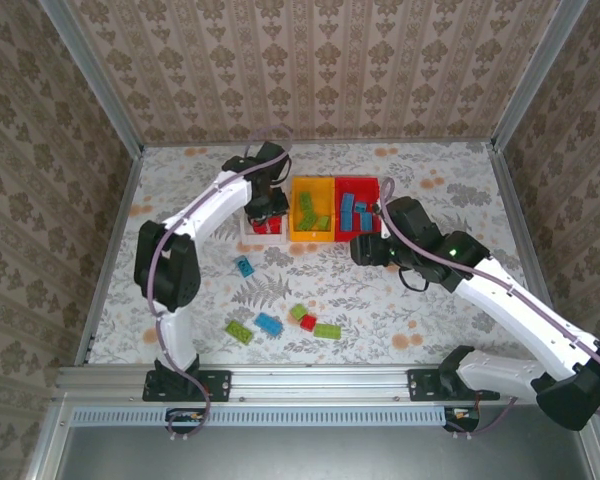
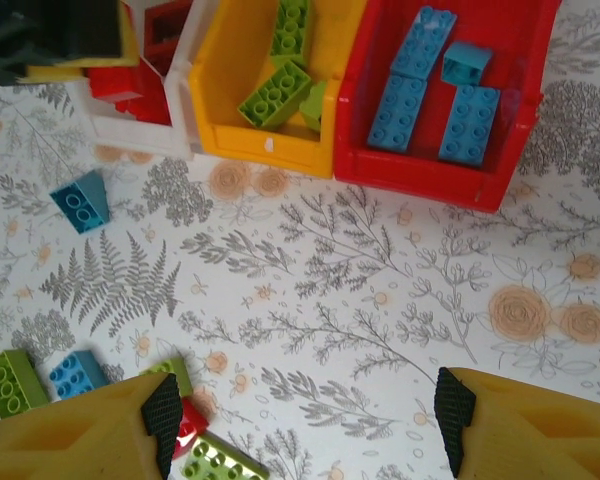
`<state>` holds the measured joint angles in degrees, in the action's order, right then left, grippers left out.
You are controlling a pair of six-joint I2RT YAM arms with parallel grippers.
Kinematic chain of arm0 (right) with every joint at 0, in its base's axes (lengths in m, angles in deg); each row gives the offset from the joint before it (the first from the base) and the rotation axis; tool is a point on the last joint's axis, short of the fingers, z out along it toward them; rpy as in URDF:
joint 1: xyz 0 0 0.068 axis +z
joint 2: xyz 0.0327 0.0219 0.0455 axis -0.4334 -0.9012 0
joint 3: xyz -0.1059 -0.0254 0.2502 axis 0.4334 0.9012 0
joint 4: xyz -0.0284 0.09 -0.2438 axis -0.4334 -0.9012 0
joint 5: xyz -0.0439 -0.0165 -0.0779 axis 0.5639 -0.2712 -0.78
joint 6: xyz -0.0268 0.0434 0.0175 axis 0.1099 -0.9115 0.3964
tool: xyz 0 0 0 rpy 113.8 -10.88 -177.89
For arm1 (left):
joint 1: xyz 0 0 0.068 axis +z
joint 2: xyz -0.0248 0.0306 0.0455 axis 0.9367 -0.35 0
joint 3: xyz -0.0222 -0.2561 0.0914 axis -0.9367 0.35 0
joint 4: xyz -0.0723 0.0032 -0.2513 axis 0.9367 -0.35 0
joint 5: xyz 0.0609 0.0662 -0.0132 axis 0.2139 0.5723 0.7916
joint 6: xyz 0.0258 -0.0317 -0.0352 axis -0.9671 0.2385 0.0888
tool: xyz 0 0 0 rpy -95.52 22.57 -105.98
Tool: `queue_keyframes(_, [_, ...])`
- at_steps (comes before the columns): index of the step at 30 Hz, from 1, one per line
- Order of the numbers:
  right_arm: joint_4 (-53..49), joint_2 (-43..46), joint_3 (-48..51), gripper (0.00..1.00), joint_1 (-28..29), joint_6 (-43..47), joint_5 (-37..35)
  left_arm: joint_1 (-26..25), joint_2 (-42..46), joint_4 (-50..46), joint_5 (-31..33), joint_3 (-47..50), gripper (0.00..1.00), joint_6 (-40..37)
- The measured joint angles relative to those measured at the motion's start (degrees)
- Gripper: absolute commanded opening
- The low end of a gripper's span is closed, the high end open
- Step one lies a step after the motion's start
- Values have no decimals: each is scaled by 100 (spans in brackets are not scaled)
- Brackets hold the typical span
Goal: Sort the legos into containers by color
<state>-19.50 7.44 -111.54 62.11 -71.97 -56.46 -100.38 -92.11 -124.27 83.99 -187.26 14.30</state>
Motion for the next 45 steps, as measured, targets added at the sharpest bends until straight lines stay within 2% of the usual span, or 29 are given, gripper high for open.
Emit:
queue_keyframes(4, [28, -33, -127, 71, 0, 0, -24, 144, -317, -52, -46, -225, 15, -321])
queue_keyframes(13, [42, -170, -149, 71, 0, -20, -111, 238, -393, -109, -98, -227, 15, -601])
queue_keyframes(18, [42, -210, -160, 71, 0, -20, -114, 275, -507, -181, 87, -227, 17, -811])
queue_keyframes(24, [42, -210, -162, 71, 0, -20, -114, 260, -754, -411, 415, -621, 30, -1145])
queue_keyframes(26, [39, -210, -162, 72, 0, -20, -114, 225, -852, -481, 529, -813, 39, -1237])
queue_keyframes(29, [37, -210, -162, 71, 0, -20, -116, 157, -955, -588, 699, -1032, 47, -1384])
queue_keyframes(39, [35, -153, -162, 72, 0, -24, -114, -243, -1263, -977, 1357, -1794, 49, -1805])
queue_keyframes(45, [31, -101, -160, 72, 0, -66, -116, -345, -1250, -1110, 1451, -1790, 40, -1832])
